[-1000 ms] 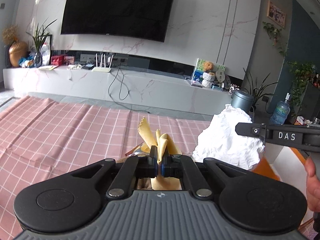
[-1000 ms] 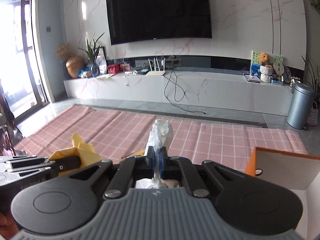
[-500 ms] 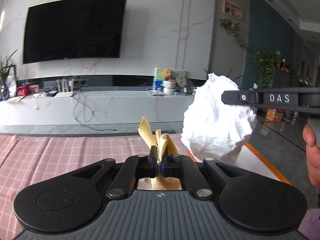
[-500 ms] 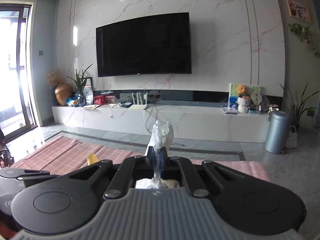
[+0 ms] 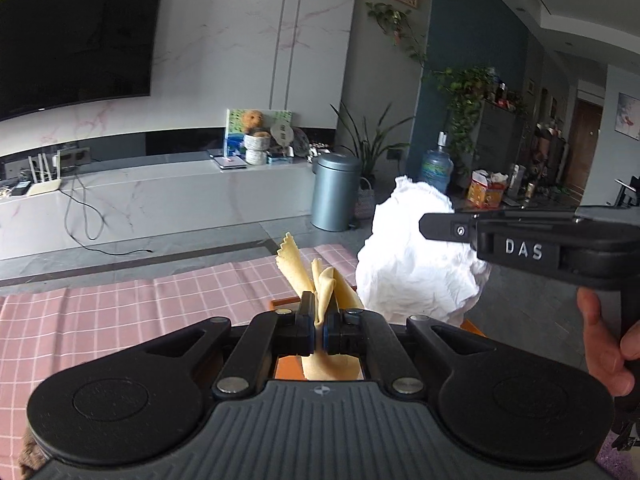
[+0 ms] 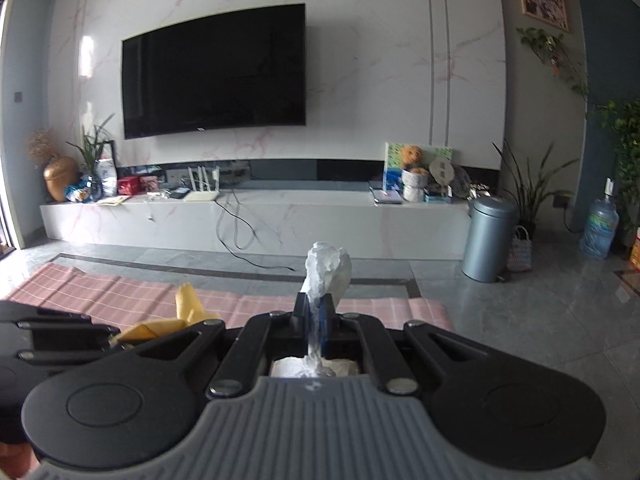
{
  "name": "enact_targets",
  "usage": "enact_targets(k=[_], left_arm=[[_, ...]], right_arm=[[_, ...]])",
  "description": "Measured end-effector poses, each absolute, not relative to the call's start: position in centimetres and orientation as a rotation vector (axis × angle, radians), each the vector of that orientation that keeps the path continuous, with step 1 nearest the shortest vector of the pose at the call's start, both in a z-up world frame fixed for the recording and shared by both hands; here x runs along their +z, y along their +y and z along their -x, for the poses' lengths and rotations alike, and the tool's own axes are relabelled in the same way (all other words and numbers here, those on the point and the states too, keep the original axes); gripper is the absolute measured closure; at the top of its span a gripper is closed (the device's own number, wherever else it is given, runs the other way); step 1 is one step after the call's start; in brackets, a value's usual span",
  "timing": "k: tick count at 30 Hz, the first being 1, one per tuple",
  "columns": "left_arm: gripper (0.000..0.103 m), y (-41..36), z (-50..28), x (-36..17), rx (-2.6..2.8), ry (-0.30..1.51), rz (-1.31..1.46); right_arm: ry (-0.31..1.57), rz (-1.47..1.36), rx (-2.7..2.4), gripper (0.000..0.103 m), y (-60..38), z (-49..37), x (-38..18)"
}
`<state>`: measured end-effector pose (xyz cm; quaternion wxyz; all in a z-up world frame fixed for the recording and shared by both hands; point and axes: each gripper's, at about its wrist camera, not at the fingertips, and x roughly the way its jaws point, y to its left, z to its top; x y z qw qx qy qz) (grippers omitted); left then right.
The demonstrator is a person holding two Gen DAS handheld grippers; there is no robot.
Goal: Organize soft objects
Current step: 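Carry the yellow cloth and white tissue over the orange box and open both tools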
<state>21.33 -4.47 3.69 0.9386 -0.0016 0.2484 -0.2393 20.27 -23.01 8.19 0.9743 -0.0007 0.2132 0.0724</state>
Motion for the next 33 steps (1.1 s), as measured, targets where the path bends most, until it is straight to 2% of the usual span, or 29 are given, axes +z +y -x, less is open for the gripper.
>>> enact_targets(k=[8, 15, 20, 29, 33], left_arm=[[0.099, -7.7, -24.2, 1.4, -0.562, 0.561, -0.049], [0.099, -6.9, -25.9, -0.1, -0.524, 0.605, -0.064], [0.099, -6.6, -26.2, -0.9, -0.518, 0.619, -0.06], [0.099, -8.2, -26.2, -1.6, -0.56, 0.639, -0.113], [0.099, -9.1, -26.0, -2.0, -0.575, 0.655, -0.167]], right_arm=[[0.513, -0.081, 0.134, 0.101, -25.9, -23.8, 5.0], [0.603, -0.249, 0.206, 0.101, -25.3, -26.1, 0.6], [0.666, -0.248, 0.203, 0.101, -24.8, -27.6, -1.8], [0.905, -0.229, 0.154, 0.1, -24.9, -30.2, -6.6], [0.936, -0.135, 0.15, 0.094, -24.1, -29.8, -6.5]])
